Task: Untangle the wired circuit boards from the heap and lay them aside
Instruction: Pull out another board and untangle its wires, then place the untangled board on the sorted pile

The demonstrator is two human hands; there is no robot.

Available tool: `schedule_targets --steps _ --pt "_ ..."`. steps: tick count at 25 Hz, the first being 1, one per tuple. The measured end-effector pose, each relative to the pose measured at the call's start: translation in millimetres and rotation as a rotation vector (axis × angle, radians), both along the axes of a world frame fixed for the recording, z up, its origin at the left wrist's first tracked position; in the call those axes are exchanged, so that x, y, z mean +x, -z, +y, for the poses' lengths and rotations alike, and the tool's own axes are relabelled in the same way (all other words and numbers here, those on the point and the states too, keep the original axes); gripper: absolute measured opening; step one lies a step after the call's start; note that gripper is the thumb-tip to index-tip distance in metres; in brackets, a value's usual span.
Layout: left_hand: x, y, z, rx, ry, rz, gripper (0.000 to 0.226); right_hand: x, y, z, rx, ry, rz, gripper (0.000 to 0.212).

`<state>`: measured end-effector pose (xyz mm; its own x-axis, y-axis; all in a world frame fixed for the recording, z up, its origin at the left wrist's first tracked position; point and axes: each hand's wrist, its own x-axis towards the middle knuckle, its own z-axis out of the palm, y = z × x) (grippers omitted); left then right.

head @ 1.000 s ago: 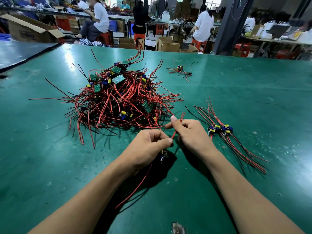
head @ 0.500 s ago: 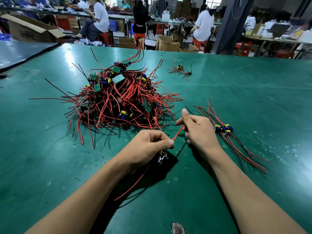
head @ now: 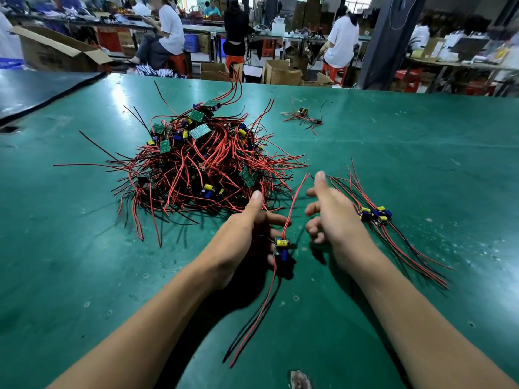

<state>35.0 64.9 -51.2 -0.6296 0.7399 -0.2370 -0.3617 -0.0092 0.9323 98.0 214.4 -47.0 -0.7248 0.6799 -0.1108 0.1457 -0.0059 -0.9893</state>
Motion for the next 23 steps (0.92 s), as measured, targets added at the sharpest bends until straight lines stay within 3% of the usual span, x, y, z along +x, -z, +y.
schedule_targets --steps 2,4,6,7,13,18,21,23 --pt "-1 1 0 0.030 -0.001 -0.023 0.072 3 4 -8 0.284 -0.081 -0.071 0.052" --pt "-3 2 -1 0.053 -0.007 -0.044 0.072 6 7 -18 0.508 -0.159 -0.139 0.074" --pt "-5 3 0 0.041 -0.020 -0.051 0.071 6 10 -22 0.596 -0.223 -0.186 0.094" --pt "-5 4 1 0.042 -0.022 -0.047 0.071 5 10 -20 0.620 -0.229 -0.189 0.094" --pt "-1 7 4 0.031 -0.083 0.081 0.035 10 9 16 0.768 -0.015 -0.262 0.067" --pt "0 6 -1 -0.026 -0.146 0.244 0.025 15 11 37 0.959 0.147 -0.378 0.057" --pt "-4 9 -6 -0.214 -0.362 0.672 0.016 12 10 25 1.049 0.002 -0.263 0.041" --pt "-8 10 -10 -0.234 -0.496 0.758 0.013 10 13 17 1.047 -0.163 -0.258 0.030"
